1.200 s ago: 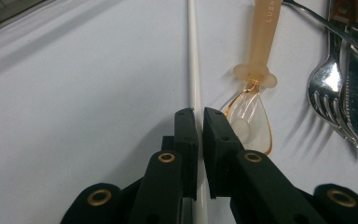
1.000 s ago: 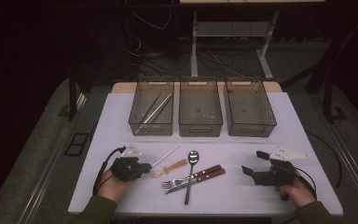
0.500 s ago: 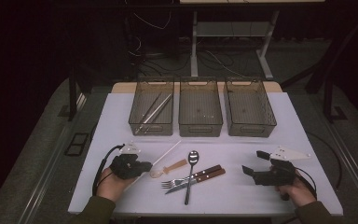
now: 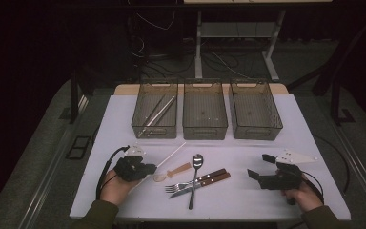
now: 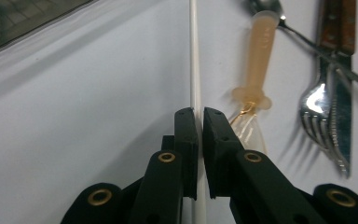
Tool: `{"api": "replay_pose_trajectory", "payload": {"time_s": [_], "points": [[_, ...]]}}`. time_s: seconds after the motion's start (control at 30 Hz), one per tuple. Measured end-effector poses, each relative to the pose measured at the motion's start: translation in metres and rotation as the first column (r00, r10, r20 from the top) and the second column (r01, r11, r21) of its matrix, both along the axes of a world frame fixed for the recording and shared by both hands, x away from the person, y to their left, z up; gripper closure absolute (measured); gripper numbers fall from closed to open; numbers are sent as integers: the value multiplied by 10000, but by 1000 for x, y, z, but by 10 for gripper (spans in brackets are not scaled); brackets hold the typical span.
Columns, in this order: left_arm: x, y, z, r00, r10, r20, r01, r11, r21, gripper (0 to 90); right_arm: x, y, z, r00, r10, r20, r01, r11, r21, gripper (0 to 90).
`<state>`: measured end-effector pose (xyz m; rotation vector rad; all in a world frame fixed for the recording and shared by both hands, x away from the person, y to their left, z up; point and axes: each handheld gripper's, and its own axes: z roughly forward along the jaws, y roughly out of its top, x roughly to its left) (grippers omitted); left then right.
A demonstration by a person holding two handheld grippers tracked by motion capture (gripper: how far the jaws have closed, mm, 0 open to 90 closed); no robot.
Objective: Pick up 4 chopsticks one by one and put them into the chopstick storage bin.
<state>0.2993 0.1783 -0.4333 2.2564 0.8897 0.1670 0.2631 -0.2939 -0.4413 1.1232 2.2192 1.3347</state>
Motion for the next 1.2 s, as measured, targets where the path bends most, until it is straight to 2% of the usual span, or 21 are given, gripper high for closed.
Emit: {"api": "replay_pose_trajectory", "payload": {"time_s": [0.2, 0.23, 0.5, 0.63, 0.8, 0.97, 1.07, 1.17, 1.2], "points": [[1, -3, -8, 9998, -59, 173, 55, 9996, 266, 842, 0, 0, 0, 10000, -21, 12, 21, 10000, 12, 144], [0, -3, -9, 9997, -8, 252, 3, 9998, 175, 841, 0, 0, 0, 10000, -10, 15, 10, 10000, 13, 144], [-10, -5, -14, 9947, 9, 1026, -42, 9995, 313, 832, -1, 0, 1, 10000, 3, 27, -3, 10000, 5, 144], [-8, -4, -13, 9958, -25, 915, 1, 9997, 261, 844, -1, 1, 0, 10000, 43, -3, -43, 10000, -12, 143], [-7, -6, -10, 9967, -131, 806, 99, 9991, 410, 846, -1, 0, 1, 10000, 24, 23, -24, 10000, 5, 144], [-5, -5, -4, 9971, -322, 697, 309, 9993, 190, 846, -1, 0, 1, 10000, -19, 15, 19, 10000, 16, 144], [-3, -4, 2, 9975, -250, 656, 243, 9996, 118, 847, -1, 0, 1, 10000, -28, 37, 28, 10000, 15, 143], [-1, -1, 10, 9968, -204, 776, 201, 9998, 44, 847, 0, -1, 1, 10000, -43, 43, 43, 10000, 13, 144], [0, 0, 13, 9967, -98, 800, 106, 9999, -92, 847, 0, -1, 1, 10000, -40, 45, 40, 10000, 4, 143]]}}
